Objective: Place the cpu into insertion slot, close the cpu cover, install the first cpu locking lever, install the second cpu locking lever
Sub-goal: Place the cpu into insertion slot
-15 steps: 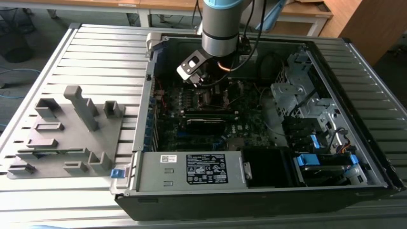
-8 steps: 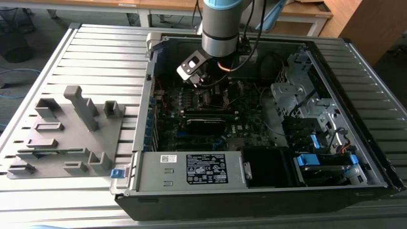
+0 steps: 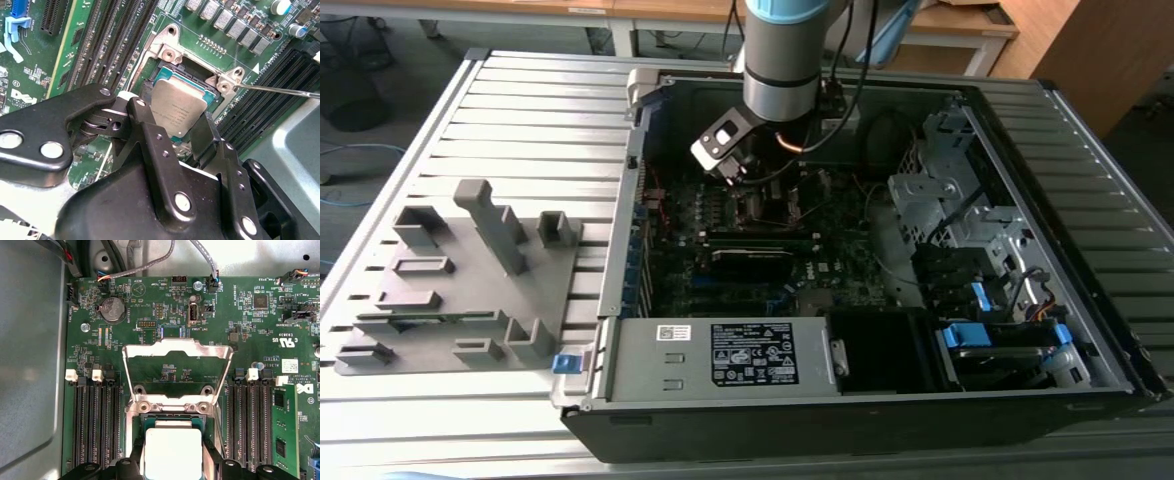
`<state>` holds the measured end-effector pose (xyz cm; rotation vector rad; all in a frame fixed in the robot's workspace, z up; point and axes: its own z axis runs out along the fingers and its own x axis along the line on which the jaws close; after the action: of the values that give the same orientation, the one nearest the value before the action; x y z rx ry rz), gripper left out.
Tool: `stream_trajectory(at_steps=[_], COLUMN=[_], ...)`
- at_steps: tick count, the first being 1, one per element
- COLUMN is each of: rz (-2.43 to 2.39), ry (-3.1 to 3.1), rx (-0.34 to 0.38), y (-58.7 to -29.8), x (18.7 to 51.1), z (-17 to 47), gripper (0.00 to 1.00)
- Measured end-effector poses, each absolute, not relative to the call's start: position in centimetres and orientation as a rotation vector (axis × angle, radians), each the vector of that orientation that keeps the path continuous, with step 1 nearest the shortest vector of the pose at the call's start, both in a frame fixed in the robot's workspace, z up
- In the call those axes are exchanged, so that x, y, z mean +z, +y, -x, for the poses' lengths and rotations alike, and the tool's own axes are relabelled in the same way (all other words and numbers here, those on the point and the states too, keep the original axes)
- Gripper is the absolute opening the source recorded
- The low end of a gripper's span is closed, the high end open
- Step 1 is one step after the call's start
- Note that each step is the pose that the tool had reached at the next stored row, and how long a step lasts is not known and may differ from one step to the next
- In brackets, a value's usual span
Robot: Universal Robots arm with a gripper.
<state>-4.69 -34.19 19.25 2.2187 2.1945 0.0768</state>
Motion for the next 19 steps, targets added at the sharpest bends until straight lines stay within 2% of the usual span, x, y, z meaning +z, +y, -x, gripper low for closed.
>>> stream_trajectory(at_steps=[16, 18, 19], rz=[-2.219, -2.219, -2.219], ry=[2.195, 2.195, 2.195], rx=[0.077, 0.079, 0.078], y=[-34.18, -34.17, -34.17], x=[19.20, 19.16, 19.17], z=[4.68, 4.67, 4.68], gripper=[0.54, 0.55, 0.61])
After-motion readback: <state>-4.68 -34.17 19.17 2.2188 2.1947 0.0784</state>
